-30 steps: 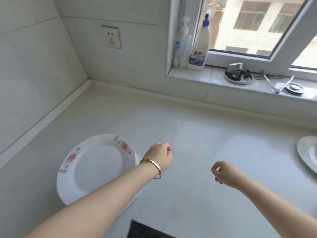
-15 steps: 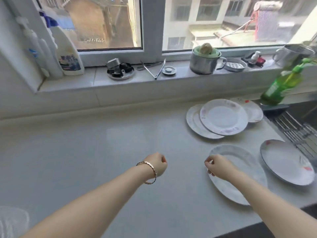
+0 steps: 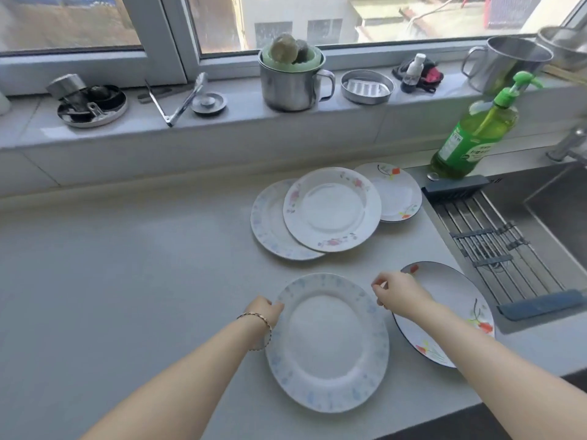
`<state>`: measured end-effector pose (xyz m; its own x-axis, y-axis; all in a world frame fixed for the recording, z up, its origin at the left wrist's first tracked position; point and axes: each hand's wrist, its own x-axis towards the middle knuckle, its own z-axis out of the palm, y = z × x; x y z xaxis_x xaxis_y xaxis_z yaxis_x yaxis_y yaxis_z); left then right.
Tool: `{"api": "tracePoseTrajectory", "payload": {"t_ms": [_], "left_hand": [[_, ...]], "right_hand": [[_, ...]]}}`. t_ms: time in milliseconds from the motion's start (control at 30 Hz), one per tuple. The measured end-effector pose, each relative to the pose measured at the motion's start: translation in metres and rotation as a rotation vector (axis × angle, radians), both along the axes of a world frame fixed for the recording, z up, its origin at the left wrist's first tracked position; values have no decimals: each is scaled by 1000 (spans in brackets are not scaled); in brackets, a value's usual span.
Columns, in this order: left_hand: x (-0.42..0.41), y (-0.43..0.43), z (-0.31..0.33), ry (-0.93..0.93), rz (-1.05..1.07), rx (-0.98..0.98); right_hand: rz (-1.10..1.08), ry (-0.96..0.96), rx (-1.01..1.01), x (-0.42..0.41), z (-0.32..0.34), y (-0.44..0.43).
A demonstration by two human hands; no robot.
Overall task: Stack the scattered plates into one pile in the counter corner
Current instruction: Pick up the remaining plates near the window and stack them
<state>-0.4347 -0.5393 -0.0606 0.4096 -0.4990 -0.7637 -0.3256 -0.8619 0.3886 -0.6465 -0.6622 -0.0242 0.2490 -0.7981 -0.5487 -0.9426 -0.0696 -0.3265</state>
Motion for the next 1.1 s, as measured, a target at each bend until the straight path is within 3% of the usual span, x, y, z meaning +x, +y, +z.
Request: {"api": "tracePoseTrajectory", "payload": {"t_ms": [233, 400, 567, 833, 1100], "left_hand": [[-13, 2, -12, 32, 267, -44], [-10, 5, 3, 16, 298, -188], [17, 17, 23, -104, 579, -383], [83, 60, 66, -130, 1096, -575], [168, 171, 84, -243, 1321, -611]], "right_hand": [[-6, -22, 58, -18, -11, -26], [18, -34, 51, -24, -9, -37], [95, -33, 41, -13, -9, -36], [320, -4, -26, 62, 4, -11], [637, -39, -167, 182, 31, 66]]}}
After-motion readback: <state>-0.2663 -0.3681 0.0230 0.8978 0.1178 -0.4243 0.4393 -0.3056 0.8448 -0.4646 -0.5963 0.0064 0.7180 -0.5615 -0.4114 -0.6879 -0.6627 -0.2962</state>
